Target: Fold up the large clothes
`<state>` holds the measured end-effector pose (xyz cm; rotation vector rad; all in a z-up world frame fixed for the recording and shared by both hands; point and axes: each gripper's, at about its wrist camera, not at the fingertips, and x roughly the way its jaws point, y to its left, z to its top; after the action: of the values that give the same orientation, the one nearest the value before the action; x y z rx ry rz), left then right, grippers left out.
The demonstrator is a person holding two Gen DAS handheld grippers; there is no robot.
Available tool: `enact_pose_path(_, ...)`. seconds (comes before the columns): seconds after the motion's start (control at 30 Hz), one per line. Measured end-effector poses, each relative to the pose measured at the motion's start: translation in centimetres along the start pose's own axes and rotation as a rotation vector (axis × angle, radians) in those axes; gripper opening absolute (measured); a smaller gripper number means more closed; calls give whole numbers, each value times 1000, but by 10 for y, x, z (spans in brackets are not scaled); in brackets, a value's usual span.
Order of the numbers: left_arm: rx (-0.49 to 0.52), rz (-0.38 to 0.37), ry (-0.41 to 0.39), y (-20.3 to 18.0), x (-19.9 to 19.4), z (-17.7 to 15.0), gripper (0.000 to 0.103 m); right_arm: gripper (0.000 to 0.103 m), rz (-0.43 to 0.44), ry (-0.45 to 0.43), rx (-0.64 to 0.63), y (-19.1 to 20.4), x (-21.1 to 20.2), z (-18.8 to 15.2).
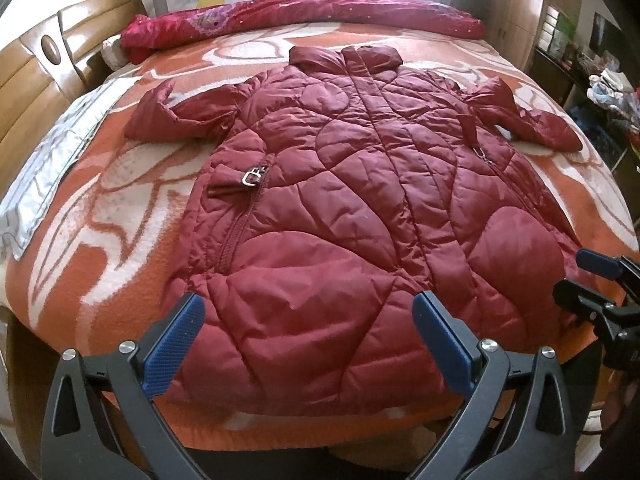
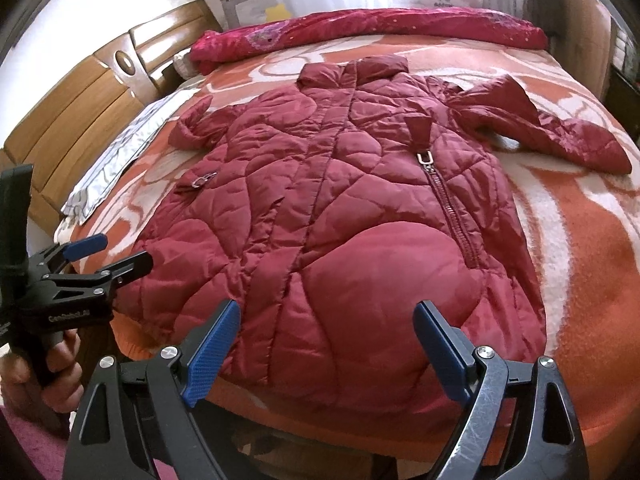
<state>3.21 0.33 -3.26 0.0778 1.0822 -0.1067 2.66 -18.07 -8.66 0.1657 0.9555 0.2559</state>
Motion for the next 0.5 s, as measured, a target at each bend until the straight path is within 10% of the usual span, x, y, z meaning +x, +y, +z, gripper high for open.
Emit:
enact_pose_path(0.3,-25,-83,-87,-3,11,18,103,89,11,-38,89,-44,1,15)
enact_pose_path(0.5,9,17,-2,4,27,32,103,89,5,-68,188,-88,0,32)
